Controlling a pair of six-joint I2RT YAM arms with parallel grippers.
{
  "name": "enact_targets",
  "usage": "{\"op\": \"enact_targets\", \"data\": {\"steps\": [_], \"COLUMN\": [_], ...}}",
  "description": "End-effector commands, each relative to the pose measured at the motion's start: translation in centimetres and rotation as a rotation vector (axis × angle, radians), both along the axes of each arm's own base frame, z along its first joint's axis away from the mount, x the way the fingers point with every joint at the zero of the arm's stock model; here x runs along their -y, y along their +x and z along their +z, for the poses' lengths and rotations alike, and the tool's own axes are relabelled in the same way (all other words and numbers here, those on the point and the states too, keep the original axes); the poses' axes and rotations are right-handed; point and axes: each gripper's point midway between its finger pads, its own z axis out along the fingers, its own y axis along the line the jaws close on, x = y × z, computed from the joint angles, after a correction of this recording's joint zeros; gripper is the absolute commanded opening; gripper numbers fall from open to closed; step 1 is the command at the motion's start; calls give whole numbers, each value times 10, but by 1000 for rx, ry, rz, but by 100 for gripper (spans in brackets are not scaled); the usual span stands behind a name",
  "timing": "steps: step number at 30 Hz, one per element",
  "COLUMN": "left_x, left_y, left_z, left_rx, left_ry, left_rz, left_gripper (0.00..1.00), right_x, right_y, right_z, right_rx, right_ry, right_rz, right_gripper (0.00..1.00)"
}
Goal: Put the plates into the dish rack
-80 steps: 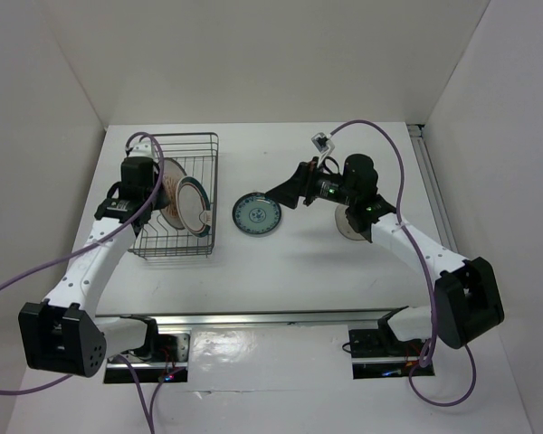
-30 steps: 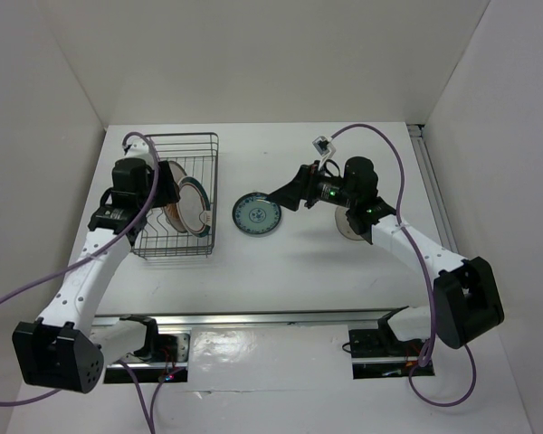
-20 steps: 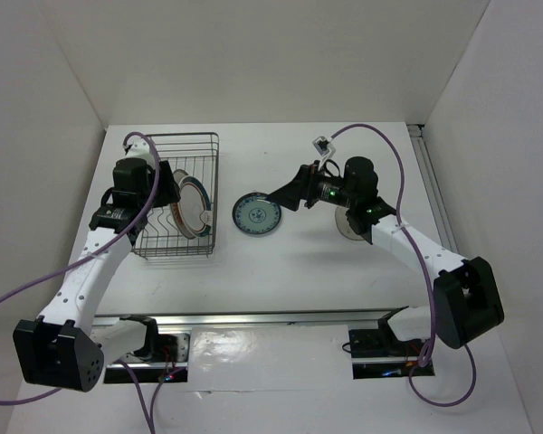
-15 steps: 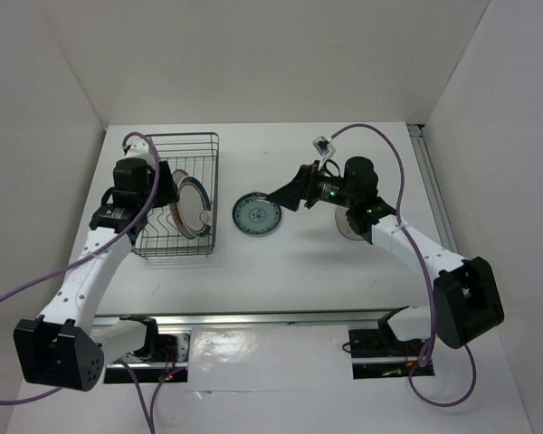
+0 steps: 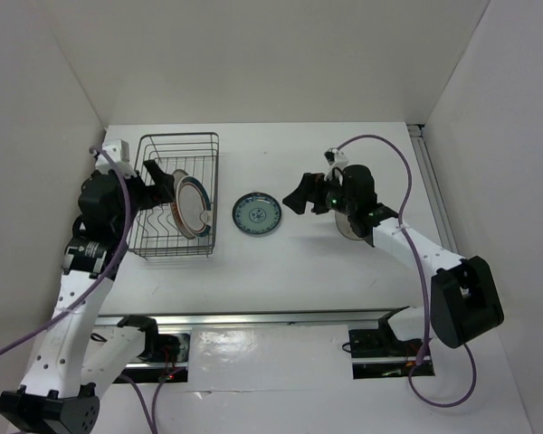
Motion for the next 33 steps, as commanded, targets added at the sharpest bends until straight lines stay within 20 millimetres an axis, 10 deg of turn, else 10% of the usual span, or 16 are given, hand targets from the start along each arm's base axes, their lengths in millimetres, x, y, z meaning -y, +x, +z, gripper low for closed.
{"op": "enact_targets", "data": {"steps": [1, 8, 18, 28, 33], "left_x": [11, 26, -9, -4, 0], "left_y": [-8, -22, -12, -6, 0], "left_z": [43, 60, 42, 31, 24], "left_rx": [118, 182, 121, 80, 47], "left_ry": [-107, -139, -119, -118, -108], "left_rz": [-28, -121, 91, 70, 51], "left_gripper": [100, 100, 100, 100, 100], "right_x": [16, -14, -40, -58, -60], "right_y": [4, 14, 58, 64, 60], "right_z": [-42, -86, -133, -170, -177], "right_rx": [-62, -146, -211, -280, -303], "right_ry": [-88, -114, -167, -126, -113], "right_rz": [-63, -1, 23, 78, 96], "right_gripper": [100, 90, 73, 43, 13]}}
